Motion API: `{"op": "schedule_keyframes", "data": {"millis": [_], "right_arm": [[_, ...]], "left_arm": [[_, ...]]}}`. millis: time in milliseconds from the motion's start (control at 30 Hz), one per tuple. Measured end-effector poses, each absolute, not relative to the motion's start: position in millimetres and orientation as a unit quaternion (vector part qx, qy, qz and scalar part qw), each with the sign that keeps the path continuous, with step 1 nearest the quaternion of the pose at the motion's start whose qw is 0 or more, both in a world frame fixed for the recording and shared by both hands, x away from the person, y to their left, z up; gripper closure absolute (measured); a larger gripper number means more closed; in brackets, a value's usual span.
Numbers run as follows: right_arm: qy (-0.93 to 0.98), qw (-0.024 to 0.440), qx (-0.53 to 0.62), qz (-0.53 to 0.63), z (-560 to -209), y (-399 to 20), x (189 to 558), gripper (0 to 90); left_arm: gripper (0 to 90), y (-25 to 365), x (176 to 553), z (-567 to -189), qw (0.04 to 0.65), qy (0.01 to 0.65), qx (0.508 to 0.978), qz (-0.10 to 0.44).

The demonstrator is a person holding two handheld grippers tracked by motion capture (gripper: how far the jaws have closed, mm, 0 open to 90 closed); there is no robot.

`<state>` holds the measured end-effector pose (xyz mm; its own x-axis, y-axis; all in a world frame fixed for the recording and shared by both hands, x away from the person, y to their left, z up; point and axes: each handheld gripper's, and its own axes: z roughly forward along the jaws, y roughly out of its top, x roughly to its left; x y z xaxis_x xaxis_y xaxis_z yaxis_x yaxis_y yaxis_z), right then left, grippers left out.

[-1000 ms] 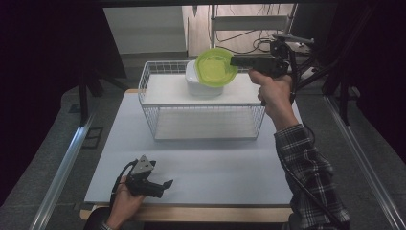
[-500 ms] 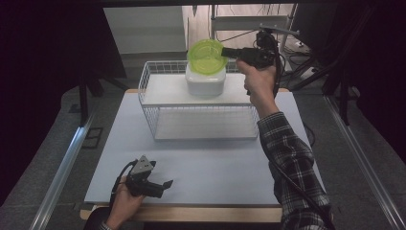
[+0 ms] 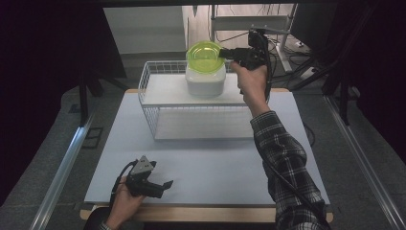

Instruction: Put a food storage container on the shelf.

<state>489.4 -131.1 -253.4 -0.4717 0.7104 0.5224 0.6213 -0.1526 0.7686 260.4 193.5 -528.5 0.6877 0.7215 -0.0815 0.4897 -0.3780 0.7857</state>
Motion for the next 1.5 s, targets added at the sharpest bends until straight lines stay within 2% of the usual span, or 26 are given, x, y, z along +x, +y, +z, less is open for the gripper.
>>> {"op": "schedule_keyframes", "data": {"millis": [533, 600, 767, 900, 1167, 1500], "right_arm": [[0.646, 0.052, 0.534, 0.543, -257, -128, 501, 66.0], [0.648, 0.054, 0.532, 0.543, -257, -129, 502, 60.5], [0.662, 0.066, 0.503, 0.552, -257, -131, 501, 36.3], [0.680, 0.069, 0.478, 0.552, -259, -132, 497, 21.9], [0.707, 0.083, 0.431, 0.555, -267, -137, 483, 11.3], [0.740, 0.122, 0.383, 0.539, -274, -135, 458, 7.4]], "left_arm": [[2.6, 193, 261, -529, 0.415, 0.370, 0.820, 0.136], [2.6, 193, 261, -529, 0.415, 0.370, 0.820, 0.136], [2.6, 193, 261, -529, 0.415, 0.371, 0.820, 0.137], [2.5, 194, 260, -529, 0.415, 0.371, 0.819, 0.137], [2.0, 194, 261, -529, 0.418, 0.372, 0.818, 0.135], [1.6, 194, 260, -529, 0.425, 0.374, 0.814, 0.129]]}}
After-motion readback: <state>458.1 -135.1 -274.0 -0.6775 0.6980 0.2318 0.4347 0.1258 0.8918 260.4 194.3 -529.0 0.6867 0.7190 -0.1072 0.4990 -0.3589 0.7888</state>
